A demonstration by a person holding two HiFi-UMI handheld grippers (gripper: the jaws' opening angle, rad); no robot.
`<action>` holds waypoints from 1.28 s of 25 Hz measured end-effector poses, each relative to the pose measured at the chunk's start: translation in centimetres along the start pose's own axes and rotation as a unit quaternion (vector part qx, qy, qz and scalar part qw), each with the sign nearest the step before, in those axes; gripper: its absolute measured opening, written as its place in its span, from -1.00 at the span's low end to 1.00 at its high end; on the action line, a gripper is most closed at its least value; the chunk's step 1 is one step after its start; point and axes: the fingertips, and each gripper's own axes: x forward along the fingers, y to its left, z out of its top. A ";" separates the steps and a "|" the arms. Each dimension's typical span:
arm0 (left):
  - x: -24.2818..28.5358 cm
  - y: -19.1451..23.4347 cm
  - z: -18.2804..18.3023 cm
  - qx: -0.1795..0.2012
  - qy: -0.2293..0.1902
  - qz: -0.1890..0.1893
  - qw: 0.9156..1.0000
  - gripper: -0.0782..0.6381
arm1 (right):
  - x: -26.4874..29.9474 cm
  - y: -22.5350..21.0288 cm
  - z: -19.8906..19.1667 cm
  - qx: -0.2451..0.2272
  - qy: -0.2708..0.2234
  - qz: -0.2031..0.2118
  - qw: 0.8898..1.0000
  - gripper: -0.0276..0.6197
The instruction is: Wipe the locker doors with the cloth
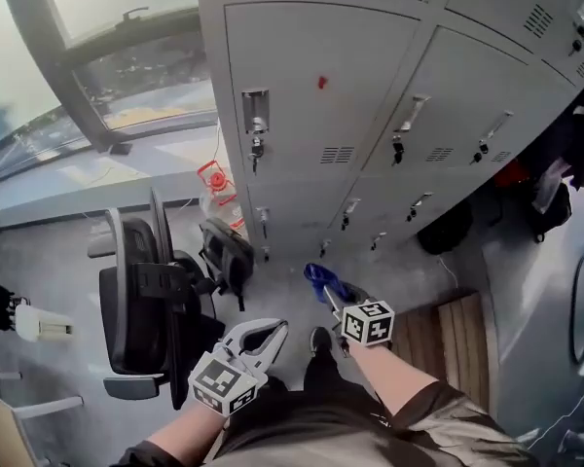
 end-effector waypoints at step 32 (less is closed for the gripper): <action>8.6 -23.4 1.8 0.033 -0.017 0.002 0.999 -0.76 | -33.0 4.2 7.1 -0.092 -0.173 0.176 0.965 -0.68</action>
